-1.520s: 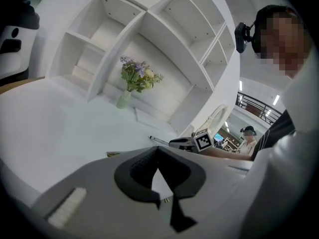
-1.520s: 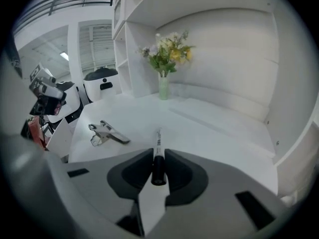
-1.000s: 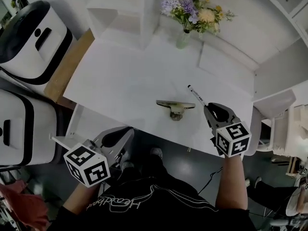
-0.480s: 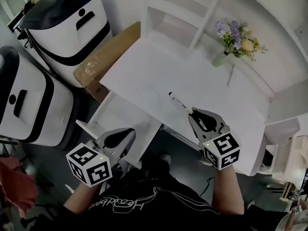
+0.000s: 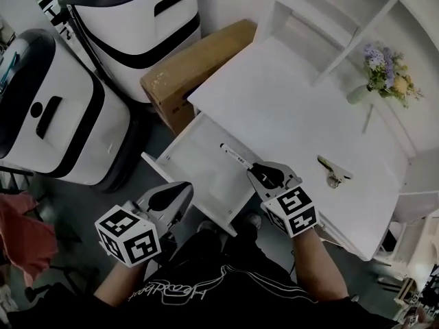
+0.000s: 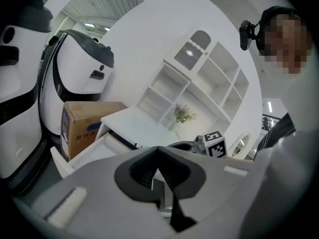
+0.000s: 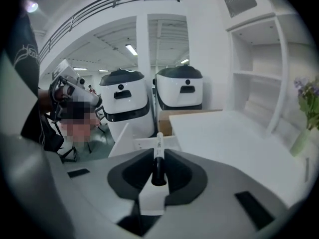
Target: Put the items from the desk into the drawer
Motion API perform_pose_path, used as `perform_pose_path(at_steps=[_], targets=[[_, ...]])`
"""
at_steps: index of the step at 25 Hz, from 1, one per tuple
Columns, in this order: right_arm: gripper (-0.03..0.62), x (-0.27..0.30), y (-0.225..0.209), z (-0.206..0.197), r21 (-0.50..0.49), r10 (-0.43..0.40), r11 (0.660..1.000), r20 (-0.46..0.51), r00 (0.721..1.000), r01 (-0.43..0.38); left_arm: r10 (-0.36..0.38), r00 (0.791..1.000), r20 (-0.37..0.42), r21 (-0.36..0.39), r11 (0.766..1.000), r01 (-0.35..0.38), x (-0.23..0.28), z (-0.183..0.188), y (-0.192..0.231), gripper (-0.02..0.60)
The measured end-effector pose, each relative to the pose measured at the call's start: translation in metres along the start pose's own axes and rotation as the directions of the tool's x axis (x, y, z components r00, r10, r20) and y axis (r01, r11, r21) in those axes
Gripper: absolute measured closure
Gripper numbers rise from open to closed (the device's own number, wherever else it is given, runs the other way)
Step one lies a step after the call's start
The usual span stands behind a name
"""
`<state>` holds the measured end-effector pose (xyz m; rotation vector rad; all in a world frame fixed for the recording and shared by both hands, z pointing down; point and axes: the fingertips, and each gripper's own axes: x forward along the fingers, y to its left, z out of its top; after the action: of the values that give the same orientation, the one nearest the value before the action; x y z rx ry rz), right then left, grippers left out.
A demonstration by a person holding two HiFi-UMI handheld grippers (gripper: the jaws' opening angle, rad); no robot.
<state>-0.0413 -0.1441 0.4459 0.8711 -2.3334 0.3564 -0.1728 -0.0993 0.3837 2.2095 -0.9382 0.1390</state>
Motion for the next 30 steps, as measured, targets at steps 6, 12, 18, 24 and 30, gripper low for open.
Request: perform_pose_path(at_steps=[6, 12, 18, 24, 30], targets=[[0.522, 0.08, 0.027, -0.041, 0.057, 0.064, 0.997, -0.099, 0.993, -0.059, 0.048, 0.999, -0.025, -0.038, 0.998, -0.049, -0.024, -0.022, 0.032, 0.572], [0.522, 0.147, 0.042, -0.073, 0.063, 0.075, 0.996, -0.149, 0.986, -0.067, 0.09, 0.994, -0.057, -0.078, 0.993, -0.094, -0.042, -0.041, 0.057, 0.572], [0.522, 0.201, 0.048, -0.114, 0.071, 0.072, 0.996, -0.198, 0.978, -0.059, 0.135, 0.987, -0.09, -0.103, 0.984, -0.144, -0.05, -0.054, 0.079, 0.572], [0.522, 0.235, 0.054, -0.141, 0.062, 0.091, 0.995, -0.294, 0.951, -0.076, 0.177, 0.98, -0.088, -0.133, 0.973, -0.187, -0.056, -0.056, 0.101, 0.572], [0.514, 0.246, 0.059, -0.155, 0.079, 0.122, 0.992, -0.37, 0.921, -0.1, 0.182, 0.98, -0.084, -0.141, 0.971, -0.193, -0.064, -0.054, 0.108, 0.572]])
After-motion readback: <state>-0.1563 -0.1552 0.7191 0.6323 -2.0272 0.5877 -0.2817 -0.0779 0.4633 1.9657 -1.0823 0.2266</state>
